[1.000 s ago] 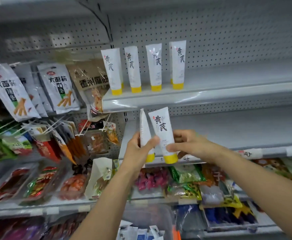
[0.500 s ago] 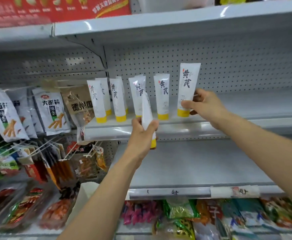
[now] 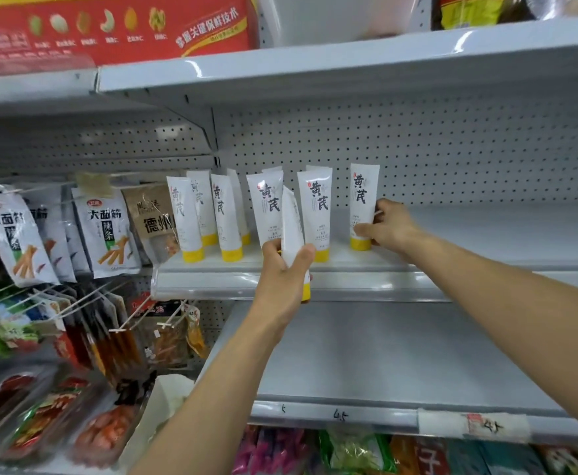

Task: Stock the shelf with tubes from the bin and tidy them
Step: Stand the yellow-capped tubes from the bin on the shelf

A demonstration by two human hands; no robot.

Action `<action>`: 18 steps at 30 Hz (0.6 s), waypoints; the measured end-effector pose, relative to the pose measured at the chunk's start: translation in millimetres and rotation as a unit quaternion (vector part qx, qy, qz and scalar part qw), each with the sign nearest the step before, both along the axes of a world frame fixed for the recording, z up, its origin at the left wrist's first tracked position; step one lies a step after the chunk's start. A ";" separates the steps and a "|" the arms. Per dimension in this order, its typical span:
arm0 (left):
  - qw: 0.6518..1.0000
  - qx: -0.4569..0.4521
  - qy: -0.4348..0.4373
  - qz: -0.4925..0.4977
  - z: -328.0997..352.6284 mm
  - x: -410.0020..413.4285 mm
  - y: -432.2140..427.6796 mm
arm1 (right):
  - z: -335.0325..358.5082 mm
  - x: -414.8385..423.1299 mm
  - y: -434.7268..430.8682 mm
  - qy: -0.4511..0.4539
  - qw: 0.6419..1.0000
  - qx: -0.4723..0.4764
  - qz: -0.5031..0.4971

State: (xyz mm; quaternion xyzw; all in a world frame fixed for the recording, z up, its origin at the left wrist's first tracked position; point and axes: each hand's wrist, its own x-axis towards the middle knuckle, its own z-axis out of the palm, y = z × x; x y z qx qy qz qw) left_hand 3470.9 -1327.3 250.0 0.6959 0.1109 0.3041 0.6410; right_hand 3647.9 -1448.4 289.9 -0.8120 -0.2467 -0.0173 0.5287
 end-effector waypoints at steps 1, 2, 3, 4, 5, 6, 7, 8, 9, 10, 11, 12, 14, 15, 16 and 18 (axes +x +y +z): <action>1.000 -0.002 -0.001 0.002 0.5 0.8 -0.3 | -0.2 2.3 0.9 -0.002 1.000 -0.004 0.000; 1.000 -0.002 -0.001 0.004 0.9 1.5 -0.5 | -0.4 4.5 2.0 -0.003 1.000 -0.007 0.000; 1.000 -0.001 -0.002 0.006 1.0 2.3 -0.7 | -0.9 6.9 3.5 -0.002 1.000 -0.009 0.000; 1.000 0.000 -0.002 0.008 0.9 2.7 -0.9 | -1.3 9.1 5.1 -0.002 1.000 -0.010 0.001; 1.000 0.000 -0.002 0.009 0.9 3.1 -1.3 | -1.7 10.6 6.5 -0.001 1.000 -0.010 0.000; 1.000 0.001 -0.002 0.009 0.9 3.2 -1.8 | -2.0 12.0 7.6 -0.003 1.000 -0.011 0.001; 1.000 0.000 -0.001 0.010 0.9 3.4 -2.4 | -2.2 12.5 8.2 -0.004 1.000 -0.012 0.001; 1.000 -0.001 -0.001 0.010 1.1 3.2 -2.8 | -2.5 13.6 8.7 -0.006 1.000 -0.012 0.001; 1.000 -0.003 -0.001 0.009 1.5 3.1 -3.5 | -2.7 14.1 9.0 -0.006 1.000 -0.013 0.001; 1.000 -0.005 0.000 0.009 1.8 2.9 -3.8 | -2.6 14.2 9.2 -0.006 1.000 -0.014 0.001; 1.000 -0.005 -0.001 0.009 1.9 2.7 -3.9 | -2.5 14.3 9.4 -0.005 1.000 -0.020 -0.002; 1.000 -0.004 -0.001 0.009 1.8 2.3 -4.0 | -2.2 13.9 9.4 -0.006 1.000 -0.030 -0.005; 1.000 -0.003 -0.001 0.007 1.1 -0.1 -4.3 | -2.6 12.3 8.3 -0.007 0.998 -0.054 -0.018; 1.000 -0.002 -0.001 0.006 1.0 -1.8 -4.5 | -2.8 9.7 6.2 -0.007 0.998 -0.058 -0.035; 1.000 -0.001 -0.002 0.004 1.1 -3.8 -4.9 | -3.0 5.4 2.7 -0.012 0.997 -0.056 -0.058; 1.000 -0.002 -0.005 0.001 1.5 -6.9 -5.1 | -3.2 -7.3 -4.6 -0.060 0.993 -0.033 -0.095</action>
